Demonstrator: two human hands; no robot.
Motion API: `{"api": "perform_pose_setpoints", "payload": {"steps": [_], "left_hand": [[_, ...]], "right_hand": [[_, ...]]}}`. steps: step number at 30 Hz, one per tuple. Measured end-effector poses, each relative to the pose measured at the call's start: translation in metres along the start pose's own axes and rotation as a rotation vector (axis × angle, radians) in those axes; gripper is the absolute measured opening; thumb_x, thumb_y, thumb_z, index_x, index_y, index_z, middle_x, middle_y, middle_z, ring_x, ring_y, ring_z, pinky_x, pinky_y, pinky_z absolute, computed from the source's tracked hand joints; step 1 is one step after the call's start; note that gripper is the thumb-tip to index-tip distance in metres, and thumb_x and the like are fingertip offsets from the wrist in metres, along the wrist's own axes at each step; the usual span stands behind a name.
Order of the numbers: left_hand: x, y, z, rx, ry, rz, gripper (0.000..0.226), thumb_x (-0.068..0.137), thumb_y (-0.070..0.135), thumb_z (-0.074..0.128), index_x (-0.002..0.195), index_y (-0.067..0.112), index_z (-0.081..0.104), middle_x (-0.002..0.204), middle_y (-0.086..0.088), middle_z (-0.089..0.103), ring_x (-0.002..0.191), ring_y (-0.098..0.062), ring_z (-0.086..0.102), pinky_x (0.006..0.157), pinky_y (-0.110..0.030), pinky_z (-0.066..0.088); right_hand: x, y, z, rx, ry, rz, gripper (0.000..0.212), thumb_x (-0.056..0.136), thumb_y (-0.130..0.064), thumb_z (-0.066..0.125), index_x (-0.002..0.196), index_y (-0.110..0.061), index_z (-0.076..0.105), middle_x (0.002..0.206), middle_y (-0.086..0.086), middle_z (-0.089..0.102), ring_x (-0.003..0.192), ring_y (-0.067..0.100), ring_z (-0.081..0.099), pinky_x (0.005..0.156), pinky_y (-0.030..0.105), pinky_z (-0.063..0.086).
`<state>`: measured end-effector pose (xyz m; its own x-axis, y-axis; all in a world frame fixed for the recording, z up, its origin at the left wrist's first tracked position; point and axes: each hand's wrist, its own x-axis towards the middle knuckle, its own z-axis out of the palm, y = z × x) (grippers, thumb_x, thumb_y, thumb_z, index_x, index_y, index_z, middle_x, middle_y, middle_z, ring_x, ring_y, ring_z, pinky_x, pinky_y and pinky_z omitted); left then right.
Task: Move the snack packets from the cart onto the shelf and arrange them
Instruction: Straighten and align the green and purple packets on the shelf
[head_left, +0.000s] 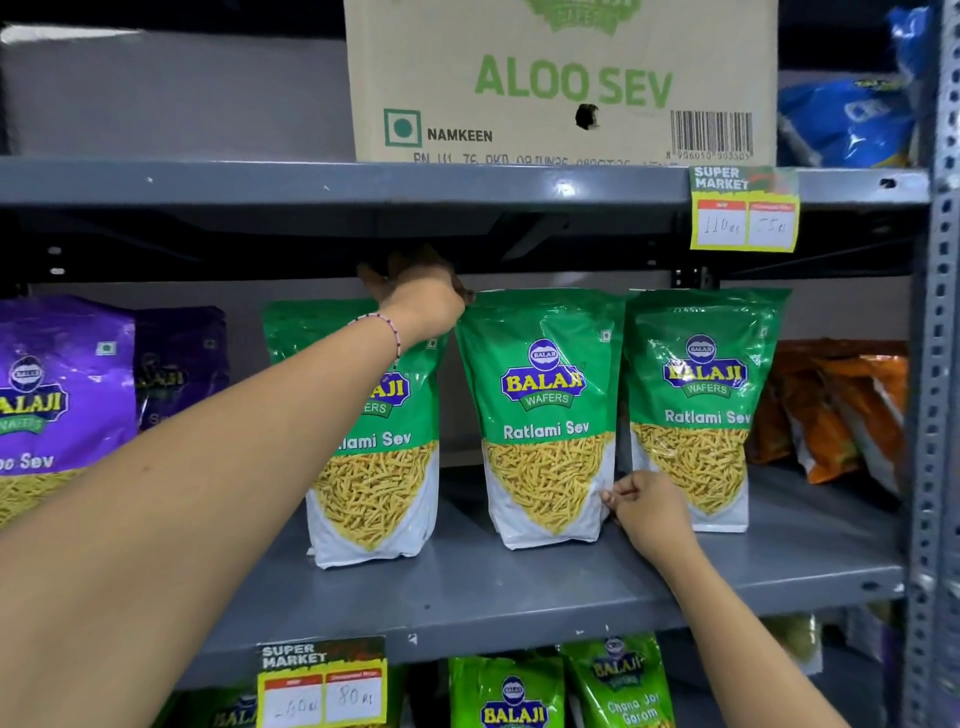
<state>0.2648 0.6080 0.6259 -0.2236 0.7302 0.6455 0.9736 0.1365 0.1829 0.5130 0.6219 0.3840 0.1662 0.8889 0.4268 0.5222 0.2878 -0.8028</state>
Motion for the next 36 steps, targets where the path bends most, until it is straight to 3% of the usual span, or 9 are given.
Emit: {"api": "perform_pose_setpoints", "payload": {"steps": [5, 9, 11, 17, 20, 23, 26, 30, 36], "left_hand": [[0.000, 0.006, 0.000, 0.007, -0.025, 0.012, 0.048, 0.076, 0.050, 0.057, 0.114, 0.022, 0.067, 0.131, -0.001, 0.060, 0.134, -0.034, 0.041, 0.107, -0.071, -0.003], [-0.016, -0.004, -0.005, -0.226, 0.015, 0.107, 0.026, 0.074, 0.045, 0.058, 0.089, 0.026, 0.068, 0.113, 0.001, 0.068, 0.121, -0.023, 0.054, 0.116, -0.060, 0.012], [-0.040, -0.013, -0.014, -0.255, 0.070, 0.204, 0.025, 0.083, 0.045, 0.061, 0.102, 0.031, 0.067, 0.120, -0.004, 0.067, 0.123, -0.026, 0.055, 0.117, -0.057, 0.018], [-0.136, -0.085, -0.013, -0.456, 0.388, 0.299, 0.039, 0.083, 0.042, 0.061, 0.121, 0.032, 0.062, 0.138, 0.007, 0.054, 0.131, -0.021, 0.043, 0.109, -0.039, 0.024], [-0.181, -0.168, 0.001, -0.544, 0.526, 0.213, 0.034, 0.084, 0.030, 0.063, 0.117, 0.021, 0.065, 0.132, 0.004, 0.059, 0.125, -0.015, 0.050, 0.111, -0.036, 0.033], [-0.212, -0.245, 0.020, -0.635, 0.658, -0.013, 0.038, 0.086, 0.027, 0.060, 0.121, 0.014, 0.060, 0.135, -0.006, 0.055, 0.128, -0.015, 0.046, 0.113, -0.028, 0.032], [-0.226, -0.323, 0.033, -0.851, 0.727, -0.322, 0.055, 0.081, 0.031, 0.062, 0.131, 0.016, 0.046, 0.142, -0.012, 0.048, 0.134, -0.027, 0.045, 0.112, -0.052, 0.035], [-0.230, -0.382, 0.040, -1.154, 0.528, -0.557, 0.064, 0.087, 0.031, 0.059, 0.142, 0.013, 0.033, 0.150, -0.010, 0.042, 0.137, -0.025, 0.044, 0.114, -0.051, 0.034], [-0.232, -0.392, 0.042, -1.009, 0.240, -0.518, 0.061, 0.084, 0.046, 0.055, 0.138, 0.021, 0.044, 0.136, 0.001, 0.057, 0.123, -0.017, 0.054, 0.108, -0.040, 0.040]], "right_hand": [[-0.001, 0.002, 0.000, 0.013, -0.004, 0.008, 0.018, 0.084, -0.010, 0.072, 0.069, -0.007, 0.062, 0.071, 0.012, 0.065, 0.064, 0.020, 0.054, 0.053, 0.024, 0.038], [-0.003, 0.001, -0.005, -0.006, 0.013, -0.038, 0.021, 0.083, -0.013, 0.073, 0.067, 0.001, 0.070, 0.067, 0.016, 0.069, 0.059, 0.023, 0.055, 0.051, 0.024, 0.036], [-0.006, -0.002, -0.005, -0.001, 0.007, -0.044, 0.018, 0.082, -0.011, 0.074, 0.067, -0.001, 0.072, 0.072, 0.020, 0.074, 0.067, 0.030, 0.065, 0.056, 0.030, 0.041], [-0.042, -0.021, -0.005, 0.133, 0.272, -0.011, 0.014, 0.083, -0.005, 0.067, 0.096, -0.004, 0.073, 0.085, 0.014, 0.074, 0.078, 0.021, 0.069, 0.060, 0.027, 0.047], [-0.097, -0.072, 0.029, 0.471, 0.452, -0.203, 0.017, 0.091, -0.006, 0.061, 0.102, -0.018, 0.066, 0.082, -0.019, 0.071, 0.070, -0.012, 0.060, 0.067, 0.003, 0.046], [-0.151, -0.121, 0.080, 0.610, 0.311, -0.395, 0.012, 0.090, -0.012, 0.064, 0.095, -0.023, 0.065, 0.092, -0.023, 0.069, 0.074, -0.011, 0.061, 0.071, 0.006, 0.046], [-0.183, -0.169, 0.152, 0.660, -0.124, -0.387, 0.014, 0.089, -0.013, 0.066, 0.095, -0.026, 0.068, 0.090, -0.012, 0.070, 0.079, -0.003, 0.065, 0.070, 0.012, 0.050], [-0.200, -0.226, 0.238, 0.600, -0.605, -0.313, 0.034, 0.089, -0.015, 0.066, 0.119, -0.029, 0.057, 0.127, -0.007, 0.062, 0.115, 0.004, 0.060, 0.101, 0.025, 0.046], [-0.205, -0.265, 0.304, 0.569, -0.814, -0.292, 0.077, 0.090, -0.026, 0.063, 0.153, -0.024, 0.019, 0.151, -0.016, 0.030, 0.133, -0.001, 0.033, 0.105, 0.019, 0.030]]}}
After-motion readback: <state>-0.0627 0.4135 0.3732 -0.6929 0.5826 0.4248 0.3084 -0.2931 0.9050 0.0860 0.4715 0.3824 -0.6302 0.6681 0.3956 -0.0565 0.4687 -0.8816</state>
